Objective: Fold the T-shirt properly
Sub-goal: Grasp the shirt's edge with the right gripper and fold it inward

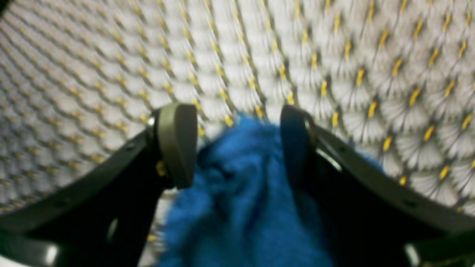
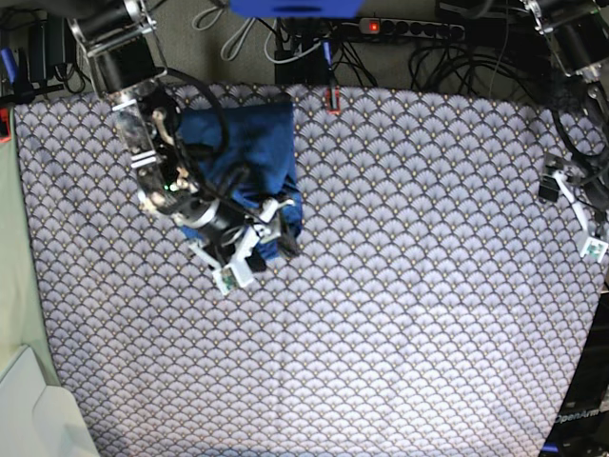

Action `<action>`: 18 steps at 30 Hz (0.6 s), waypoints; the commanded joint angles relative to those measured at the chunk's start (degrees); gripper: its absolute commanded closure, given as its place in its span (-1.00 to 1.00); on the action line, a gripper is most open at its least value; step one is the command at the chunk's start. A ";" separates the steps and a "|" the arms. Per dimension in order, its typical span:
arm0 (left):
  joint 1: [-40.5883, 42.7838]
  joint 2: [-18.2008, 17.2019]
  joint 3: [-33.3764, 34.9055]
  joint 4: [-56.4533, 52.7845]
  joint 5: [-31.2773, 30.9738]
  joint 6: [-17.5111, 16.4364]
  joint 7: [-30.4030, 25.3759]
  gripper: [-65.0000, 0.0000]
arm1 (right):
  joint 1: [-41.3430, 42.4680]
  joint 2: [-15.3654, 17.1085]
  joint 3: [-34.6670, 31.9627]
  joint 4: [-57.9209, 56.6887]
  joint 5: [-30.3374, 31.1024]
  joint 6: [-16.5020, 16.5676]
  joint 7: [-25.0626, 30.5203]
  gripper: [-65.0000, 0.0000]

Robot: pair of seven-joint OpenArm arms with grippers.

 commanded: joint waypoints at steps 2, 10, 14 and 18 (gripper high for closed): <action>-0.80 -1.37 -0.27 1.11 -0.14 0.12 -0.58 -1.00 | -1.31 0.07 0.21 5.13 0.97 0.46 1.41 -0.11; -0.45 -1.81 -0.62 1.64 -0.14 0.12 -0.58 -1.00 | -12.56 4.02 2.49 20.86 0.97 0.37 1.41 0.94; 0.52 -2.25 -0.62 1.64 -0.14 0.12 -0.58 -1.00 | -21.09 5.08 12.43 25.61 1.06 0.37 1.50 0.99; 3.60 -2.52 -0.71 1.64 -0.14 0.12 -0.76 -1.00 | -29.79 5.08 25.00 28.51 1.06 0.64 1.94 1.00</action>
